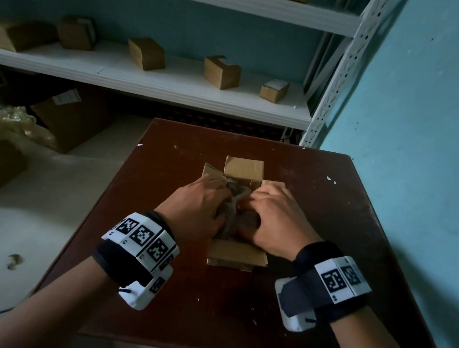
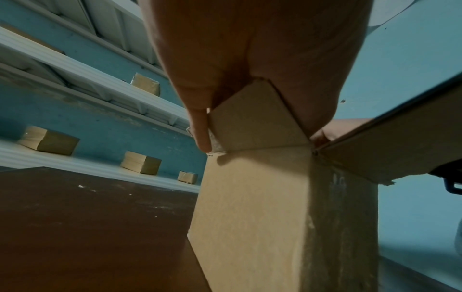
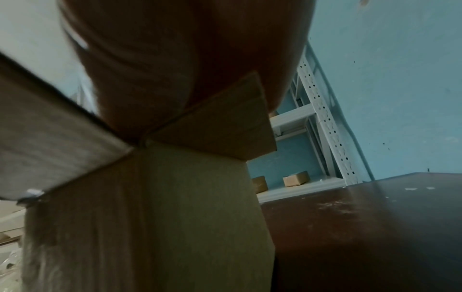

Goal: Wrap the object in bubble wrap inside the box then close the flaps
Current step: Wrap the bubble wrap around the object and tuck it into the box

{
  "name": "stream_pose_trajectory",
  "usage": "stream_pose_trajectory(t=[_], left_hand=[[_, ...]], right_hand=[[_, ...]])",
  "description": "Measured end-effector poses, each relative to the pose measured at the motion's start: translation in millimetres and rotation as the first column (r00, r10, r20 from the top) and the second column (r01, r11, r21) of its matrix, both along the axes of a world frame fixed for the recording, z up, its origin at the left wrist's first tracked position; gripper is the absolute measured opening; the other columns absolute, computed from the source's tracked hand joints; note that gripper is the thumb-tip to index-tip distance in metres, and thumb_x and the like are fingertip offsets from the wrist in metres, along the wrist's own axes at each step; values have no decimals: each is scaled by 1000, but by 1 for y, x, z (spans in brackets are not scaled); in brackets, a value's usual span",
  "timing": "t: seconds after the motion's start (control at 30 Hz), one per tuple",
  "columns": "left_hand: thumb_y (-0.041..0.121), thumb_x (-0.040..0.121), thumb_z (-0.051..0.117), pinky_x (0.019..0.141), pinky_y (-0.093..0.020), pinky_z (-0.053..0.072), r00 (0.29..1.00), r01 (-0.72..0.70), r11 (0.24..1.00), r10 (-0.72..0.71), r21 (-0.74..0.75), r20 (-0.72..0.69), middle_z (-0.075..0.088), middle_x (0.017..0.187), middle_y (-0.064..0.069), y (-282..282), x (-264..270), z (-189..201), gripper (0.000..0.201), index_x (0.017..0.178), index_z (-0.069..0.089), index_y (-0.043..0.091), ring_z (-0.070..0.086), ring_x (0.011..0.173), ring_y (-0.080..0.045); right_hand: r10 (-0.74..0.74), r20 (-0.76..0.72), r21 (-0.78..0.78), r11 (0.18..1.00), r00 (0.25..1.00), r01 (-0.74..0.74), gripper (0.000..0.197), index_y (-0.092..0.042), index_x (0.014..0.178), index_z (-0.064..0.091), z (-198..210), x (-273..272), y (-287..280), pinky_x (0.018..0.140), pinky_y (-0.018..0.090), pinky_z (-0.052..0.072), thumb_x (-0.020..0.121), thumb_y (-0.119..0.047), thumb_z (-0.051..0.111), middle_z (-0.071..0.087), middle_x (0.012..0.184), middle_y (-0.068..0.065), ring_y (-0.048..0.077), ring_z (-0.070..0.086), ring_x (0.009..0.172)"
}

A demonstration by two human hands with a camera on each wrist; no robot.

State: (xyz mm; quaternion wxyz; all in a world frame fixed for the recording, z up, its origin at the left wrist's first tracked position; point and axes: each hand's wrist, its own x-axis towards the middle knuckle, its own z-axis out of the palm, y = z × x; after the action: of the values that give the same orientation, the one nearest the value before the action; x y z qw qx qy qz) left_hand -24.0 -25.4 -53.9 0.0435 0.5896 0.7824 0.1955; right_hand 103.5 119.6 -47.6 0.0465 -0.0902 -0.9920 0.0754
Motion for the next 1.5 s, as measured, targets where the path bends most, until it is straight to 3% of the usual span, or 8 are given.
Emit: stream_pose_trajectory(t=[0.27,0.6,0.77,0.83,0.97,1.1,1.23,1.5], left_hand=[[30,94,51,89,-29,50,1000,21,1000,-22,9,12,56,119,4,-1,-1,1,21,109,58,18,51,110,-14],[32,90,58,102,-35,44,998,-11,992,4,-128,-57,55,127,5,6,0,4,29,117,61,21,42,124,-13],[36,88,55,114,-59,-9,962,-84,948,-3,-307,-272,45,142,7,11,8,10,41,127,55,24,20,143,-16],[39,89,53,114,-56,-13,948,-77,954,-20,-290,-317,45,142,8,11,11,15,41,127,55,26,20,143,-16],[43,92,53,119,-43,12,920,-33,956,-85,-293,-382,45,143,3,13,20,28,43,131,51,23,31,137,-18],[26,96,50,94,-30,46,926,-51,956,-63,-290,-371,56,126,-3,16,28,43,26,118,57,15,54,113,-17],[23,98,47,81,-27,50,908,-64,921,-107,-385,-406,60,117,-7,15,34,51,25,118,56,10,61,100,-19],[33,94,54,98,-35,45,888,-63,885,-161,-460,-431,57,124,-9,14,35,38,34,119,61,11,55,111,-23]], right_hand=[[35,56,-121,992,998,-28,16,-32,88,54,-4,-11,-4,99,36,34,86,-48,56,56,108,-11,13,43,103],[-9,152,-65,998,988,19,42,-29,122,58,-3,-19,-8,111,40,15,87,-53,57,47,131,-6,21,34,126],[4,136,-101,995,991,10,45,-30,124,58,1,-16,-11,111,37,13,87,-55,57,49,135,-6,20,34,128],[8,105,-175,985,994,10,41,-29,126,58,4,-7,-8,112,35,15,89,-47,57,49,137,-5,19,34,131],[-52,-13,-205,978,999,48,33,-23,119,64,11,15,2,111,35,23,89,-36,62,52,136,-4,16,32,135],[-73,62,-35,997,995,75,28,-15,111,65,27,29,1,98,34,43,94,-34,54,52,129,0,18,47,121],[-37,163,111,994,986,19,26,-14,106,68,37,29,-11,101,36,41,94,-30,51,51,131,5,22,49,116],[-42,307,219,975,951,-28,34,-13,119,63,35,19,-22,103,37,37,91,-31,53,51,131,8,25,44,119]])
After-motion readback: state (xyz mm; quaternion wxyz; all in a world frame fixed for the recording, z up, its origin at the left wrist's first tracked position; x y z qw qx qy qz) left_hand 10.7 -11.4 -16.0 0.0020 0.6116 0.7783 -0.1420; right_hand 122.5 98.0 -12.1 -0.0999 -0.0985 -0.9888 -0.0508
